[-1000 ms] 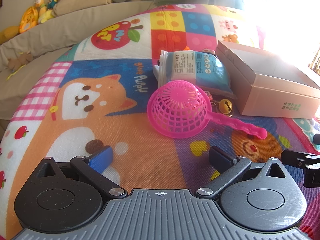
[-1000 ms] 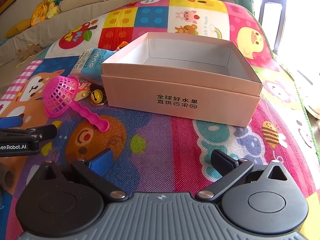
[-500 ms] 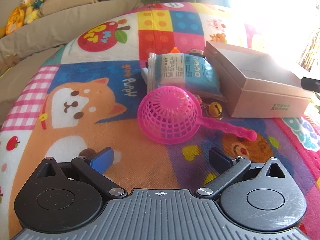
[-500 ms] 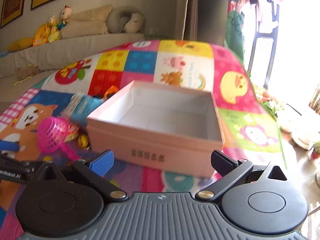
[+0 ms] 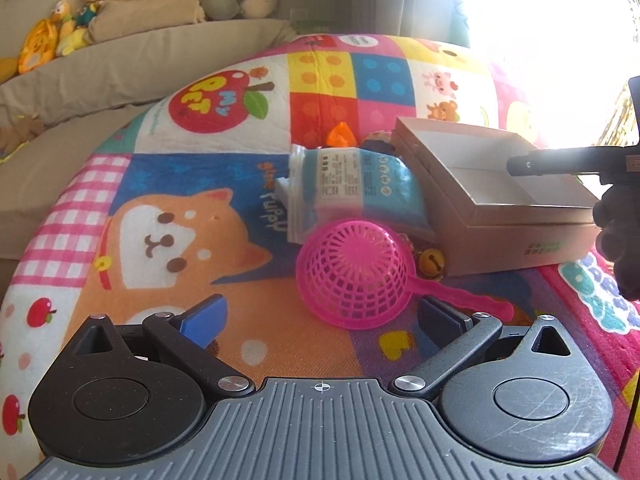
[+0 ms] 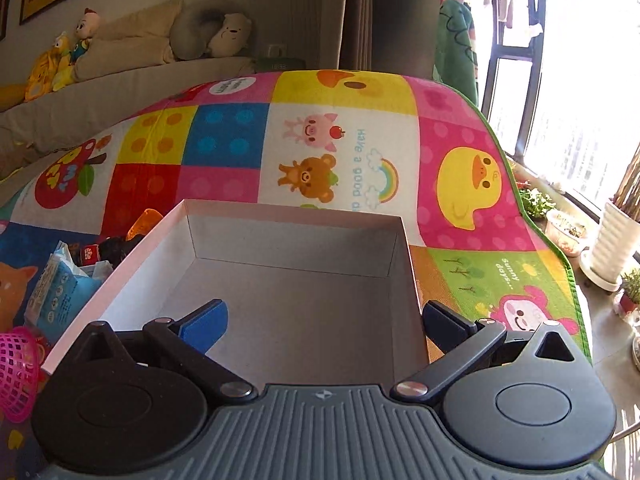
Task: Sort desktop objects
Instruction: 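Move the right tool over the pink box toward the blue tissue pack, then grasp the blue tissue pack with the right tool while the left tool grasps the pink strainer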
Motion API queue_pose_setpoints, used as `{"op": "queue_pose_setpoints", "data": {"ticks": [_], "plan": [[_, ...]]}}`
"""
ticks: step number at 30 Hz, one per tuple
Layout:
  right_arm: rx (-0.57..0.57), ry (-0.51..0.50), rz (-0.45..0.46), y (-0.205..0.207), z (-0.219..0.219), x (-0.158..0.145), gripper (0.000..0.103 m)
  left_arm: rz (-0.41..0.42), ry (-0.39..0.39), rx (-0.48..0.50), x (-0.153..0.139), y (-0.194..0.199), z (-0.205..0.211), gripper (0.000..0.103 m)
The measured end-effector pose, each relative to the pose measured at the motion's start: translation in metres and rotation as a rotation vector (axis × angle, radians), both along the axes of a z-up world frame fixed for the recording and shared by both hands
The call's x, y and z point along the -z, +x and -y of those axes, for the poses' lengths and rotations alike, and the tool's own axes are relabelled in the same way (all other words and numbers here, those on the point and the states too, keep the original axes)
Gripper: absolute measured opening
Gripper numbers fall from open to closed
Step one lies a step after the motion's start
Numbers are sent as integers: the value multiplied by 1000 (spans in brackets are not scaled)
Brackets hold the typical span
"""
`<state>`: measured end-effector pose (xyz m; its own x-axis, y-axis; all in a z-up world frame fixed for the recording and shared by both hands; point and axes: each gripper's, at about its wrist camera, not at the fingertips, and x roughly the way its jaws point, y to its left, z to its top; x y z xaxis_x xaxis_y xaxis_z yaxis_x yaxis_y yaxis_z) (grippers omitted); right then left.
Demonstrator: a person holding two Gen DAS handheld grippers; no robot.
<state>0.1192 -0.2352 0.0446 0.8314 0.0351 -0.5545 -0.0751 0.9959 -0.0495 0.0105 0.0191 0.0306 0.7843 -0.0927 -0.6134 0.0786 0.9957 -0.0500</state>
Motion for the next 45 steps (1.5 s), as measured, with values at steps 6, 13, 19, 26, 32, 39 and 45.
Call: {"op": "queue_pose_setpoints", "data": {"ticks": [6, 13, 19, 26, 32, 39, 45], "plan": [[-152, -148, 181, -20, -50, -41, 103, 4, 57, -29, 9, 4, 4, 103], [-466, -45, -34, 6, -145, -52, 88, -23, -2, -47, 14, -12, -20, 103], [-419, 4, -207, 54, -187, -21, 83, -64, -88, 1, 13, -29, -28, 103], [-601, 239, -458, 12, -186, -13, 82, -92, -125, 68, 13, -43, -17, 103], [-529, 150, -164, -52, -126, -55, 82, -108, -155, 114, 9, -41, 6, 103], [-438, 11, -119, -94, -68, -36, 68, -107, 1, 171, 11, -36, 33, 103], [-442, 62, -207, -113, -53, -6, 64, -97, 194, 213, 7, -58, 20, 103]]}}
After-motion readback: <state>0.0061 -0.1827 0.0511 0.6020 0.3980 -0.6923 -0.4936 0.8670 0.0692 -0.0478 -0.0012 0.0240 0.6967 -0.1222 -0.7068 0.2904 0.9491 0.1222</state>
